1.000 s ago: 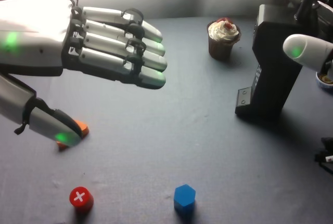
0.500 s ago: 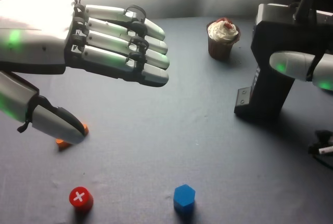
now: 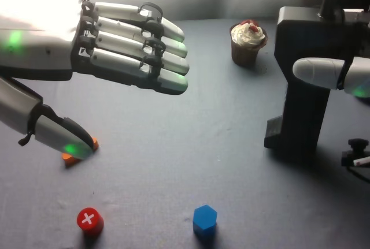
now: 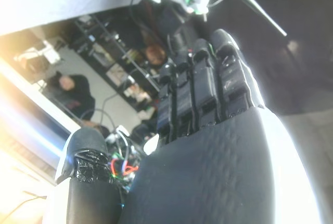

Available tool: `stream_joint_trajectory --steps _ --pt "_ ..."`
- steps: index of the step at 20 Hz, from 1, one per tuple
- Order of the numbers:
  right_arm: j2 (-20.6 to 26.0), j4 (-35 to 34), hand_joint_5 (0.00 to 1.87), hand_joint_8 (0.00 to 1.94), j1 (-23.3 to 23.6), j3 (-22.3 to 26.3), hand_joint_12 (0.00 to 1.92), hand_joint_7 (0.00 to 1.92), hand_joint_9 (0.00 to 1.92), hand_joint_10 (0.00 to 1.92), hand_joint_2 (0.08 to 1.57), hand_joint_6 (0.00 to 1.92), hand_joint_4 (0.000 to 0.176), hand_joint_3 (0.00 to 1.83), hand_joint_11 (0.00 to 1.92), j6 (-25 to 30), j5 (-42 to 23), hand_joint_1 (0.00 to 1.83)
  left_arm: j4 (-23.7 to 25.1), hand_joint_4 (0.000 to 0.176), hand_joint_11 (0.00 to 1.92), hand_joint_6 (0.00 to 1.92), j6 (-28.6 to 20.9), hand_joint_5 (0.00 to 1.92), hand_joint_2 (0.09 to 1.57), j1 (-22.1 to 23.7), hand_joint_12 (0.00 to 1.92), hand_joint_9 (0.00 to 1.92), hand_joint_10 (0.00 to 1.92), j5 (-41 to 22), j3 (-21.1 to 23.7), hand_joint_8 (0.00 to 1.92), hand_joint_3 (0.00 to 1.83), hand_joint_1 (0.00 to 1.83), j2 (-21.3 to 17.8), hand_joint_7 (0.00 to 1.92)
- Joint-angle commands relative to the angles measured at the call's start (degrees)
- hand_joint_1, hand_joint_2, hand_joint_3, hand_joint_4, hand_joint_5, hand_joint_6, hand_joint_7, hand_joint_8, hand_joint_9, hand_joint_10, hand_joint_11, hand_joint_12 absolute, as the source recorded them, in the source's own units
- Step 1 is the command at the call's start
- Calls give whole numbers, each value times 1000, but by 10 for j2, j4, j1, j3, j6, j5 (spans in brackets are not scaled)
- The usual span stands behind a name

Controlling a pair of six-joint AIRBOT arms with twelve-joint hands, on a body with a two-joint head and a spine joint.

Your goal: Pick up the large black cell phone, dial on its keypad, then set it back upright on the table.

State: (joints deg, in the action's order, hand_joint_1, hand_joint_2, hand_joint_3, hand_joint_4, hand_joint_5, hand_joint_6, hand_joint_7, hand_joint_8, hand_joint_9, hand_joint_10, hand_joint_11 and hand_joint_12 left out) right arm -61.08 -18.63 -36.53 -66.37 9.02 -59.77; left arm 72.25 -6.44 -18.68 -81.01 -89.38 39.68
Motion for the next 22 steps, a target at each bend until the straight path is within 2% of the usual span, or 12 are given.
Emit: stream_joint_trajectory --steps 1,5,6,8,11,12,13,14,16,17,19,22 --pt "12 1 949 1155 13 1 1287 865 900 1313 1133 810 0 0 919 16 -85 1395 -62 16 0 0 -6 213 1210 17 368 181 1 -37 0 1 3 55 -1 232" --pt "19 14 978 1119 27 2 1173 890 903 1331 1128 800 0 0 934 30 -85 1375 -60 13 0 2 -25 224 1202 16 379 188 2 -47 0 1 0 113 -1 233" --pt "20 14 994 1085 27 4 1472 883 901 1204 1111 701 0 4 900 33 -85 1464 -61 11 0 2 -31 227 1210 14 378 186 1 -46 -1 0 2 154 0 223" --pt "24 14 1002 1102 30 8 1537 866 905 1163 1109 667 0 3 893 38 -86 1486 -62 13 0 1 -34 210 1244 13 399 188 2 -41 -2 2 6 276 2 232" --pt "32 13 952 1180 28 17 1236 851 890 1349 1141 827 0 0 899 67 -111 1375 -84 22 89 1 -49 296 1250 9 1113 575 79 -49 0 12 0 627 2 519" --pt "35 13 931 1198 26 20 1219 841 877 1375 1148 861 0 1 892 69 -116 1368 -98 29 237 0 -51 284 1354 1 1304 785 192 -55 0 30 14 549 1 666" --pt "38 13 932 1222 25 23 1192 828 874 1376 1152 857 0 0 897 72 -119 1367 -103 36 362 1 -54 265 1347 -4 1484 860 553 -54 1 16 5 687 1 821" --pt "42 15 950 1164 30 27 1491 829 859 1273 1130 767 0 6 888 75 -120 1460 -92 40 394 0 -57 250 1319 -5 1638 763 909 -44 -1 13 0 807 0 879" --pt "46 29 941 1194 36 28 1209 849 890 1354 1143 830 0 0 915 79 -123 1373 -82 42 472 4 -59 252 1218 -3 1893 652 1443 -23 -6 33 0 1053 0 965" --pt "48 39 939 1178 38 28 1191 858 891 1359 1143 838 0 0 920 83 -126 1371 -82 46 612 8 -62 252 1168 -4 1915 673 1687 -12 -8 977 13 1271 1 873" --pt "49 57 922 1222 46 28 1177 829 877 1382 1152 865 0 1 926 90 -129 1368 -68 28 716 3 -68 199 1172 -1 1921 713 1859 7 -5 1269 9 1326 5 825" --pt "50 83 932 1217 69 30 1180 835 869 1395 1151 845 0 0 918 103 -129 1367 -58 41 792 5 -64 106 1202 1 1921 806 1917 58 15 1379 11 1323 11 777"
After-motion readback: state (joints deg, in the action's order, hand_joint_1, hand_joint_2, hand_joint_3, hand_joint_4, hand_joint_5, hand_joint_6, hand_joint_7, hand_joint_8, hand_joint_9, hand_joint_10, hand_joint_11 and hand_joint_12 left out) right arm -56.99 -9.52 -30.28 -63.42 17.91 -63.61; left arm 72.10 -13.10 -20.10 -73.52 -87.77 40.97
